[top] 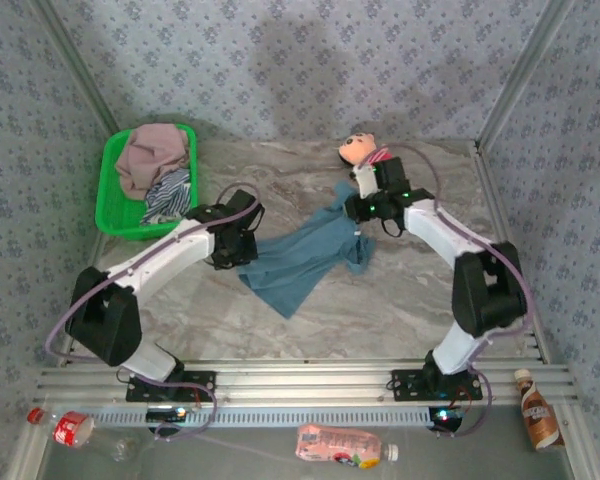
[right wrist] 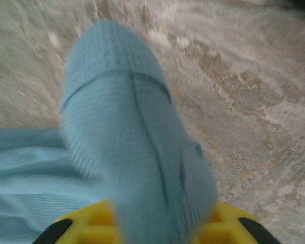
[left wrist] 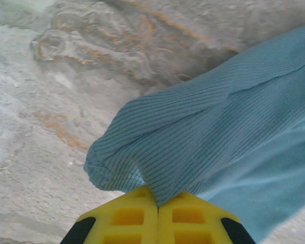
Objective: Fold and stack the tank tops
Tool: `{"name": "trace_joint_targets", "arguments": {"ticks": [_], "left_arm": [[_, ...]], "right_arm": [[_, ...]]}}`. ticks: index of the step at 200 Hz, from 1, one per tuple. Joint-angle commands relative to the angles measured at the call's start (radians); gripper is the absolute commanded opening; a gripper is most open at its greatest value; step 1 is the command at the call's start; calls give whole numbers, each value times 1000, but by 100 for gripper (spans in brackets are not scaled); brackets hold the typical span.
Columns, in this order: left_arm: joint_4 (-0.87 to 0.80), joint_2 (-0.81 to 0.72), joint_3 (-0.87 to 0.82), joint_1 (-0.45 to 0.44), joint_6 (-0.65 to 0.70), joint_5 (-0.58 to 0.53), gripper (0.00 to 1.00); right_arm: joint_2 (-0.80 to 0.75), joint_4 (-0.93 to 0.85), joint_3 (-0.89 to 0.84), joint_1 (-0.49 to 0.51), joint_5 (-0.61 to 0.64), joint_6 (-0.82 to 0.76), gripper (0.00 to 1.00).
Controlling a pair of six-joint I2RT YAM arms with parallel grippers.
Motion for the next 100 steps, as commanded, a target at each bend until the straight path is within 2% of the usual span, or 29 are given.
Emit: {"name": "trace_joint_targets", "arguments": {"ticks": [1,18,39,54,75,91,100], "left_arm": [[-48,14,-10,51,-51,-129,4],[-20,27,-33,85,-43,-154,6],[-4,45,-39,123,-28,-199,11],[2,56,-40,145,-17,-183,20],[-27,53,-23,135,-10,-148,36],[-74,19,-15,87,-22,-138,49],[-97,-6,-21,48,-41,-120,53]], "right_arm": [[2,-1,79,16,93,-28,35],[-50,-19,23,11,94,-31,50],[-156,-58,-98,15,55,-39,54],[-245,-93,-187,31,44,-3,56],[-292,-96,-300,63,32,156,57],[-284,-63,-351,103,32,197,57],[-278,-36,-360,130,52,199,59]]}}
